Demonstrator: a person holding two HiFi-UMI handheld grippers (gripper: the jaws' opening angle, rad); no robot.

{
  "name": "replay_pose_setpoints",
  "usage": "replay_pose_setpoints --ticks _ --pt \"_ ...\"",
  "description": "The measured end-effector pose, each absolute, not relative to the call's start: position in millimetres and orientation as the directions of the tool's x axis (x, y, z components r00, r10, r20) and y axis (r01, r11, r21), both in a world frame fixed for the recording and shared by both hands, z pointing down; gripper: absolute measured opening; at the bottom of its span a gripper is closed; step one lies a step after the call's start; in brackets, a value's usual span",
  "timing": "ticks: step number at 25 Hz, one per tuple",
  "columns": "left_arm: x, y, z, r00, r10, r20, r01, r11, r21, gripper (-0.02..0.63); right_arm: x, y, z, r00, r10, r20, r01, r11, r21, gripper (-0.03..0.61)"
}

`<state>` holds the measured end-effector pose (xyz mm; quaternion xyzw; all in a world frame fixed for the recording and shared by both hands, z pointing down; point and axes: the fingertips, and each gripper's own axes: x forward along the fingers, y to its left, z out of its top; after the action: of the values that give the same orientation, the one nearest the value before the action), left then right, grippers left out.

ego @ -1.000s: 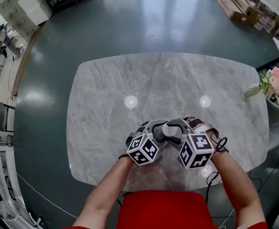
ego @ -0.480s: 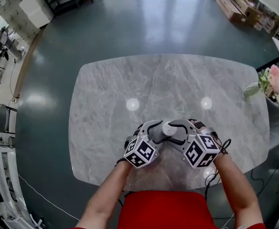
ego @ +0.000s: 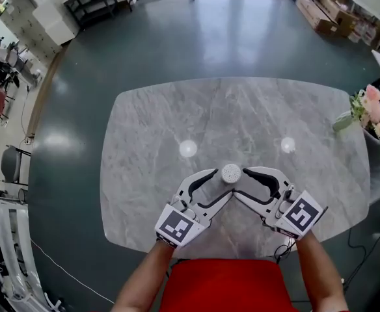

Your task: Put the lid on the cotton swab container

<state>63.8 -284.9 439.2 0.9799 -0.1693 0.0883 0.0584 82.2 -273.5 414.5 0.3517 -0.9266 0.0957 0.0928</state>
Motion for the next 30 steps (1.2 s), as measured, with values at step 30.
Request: replay_pose_setpoints --ticks 30 --pt "64 -237 360 0.896 -0.428 0.118 -0.432 -0.902 0.007 0.021 117 -224 347 -0.572 -0.820 -0.031 -0.817 0.572 -0.076 0.017"
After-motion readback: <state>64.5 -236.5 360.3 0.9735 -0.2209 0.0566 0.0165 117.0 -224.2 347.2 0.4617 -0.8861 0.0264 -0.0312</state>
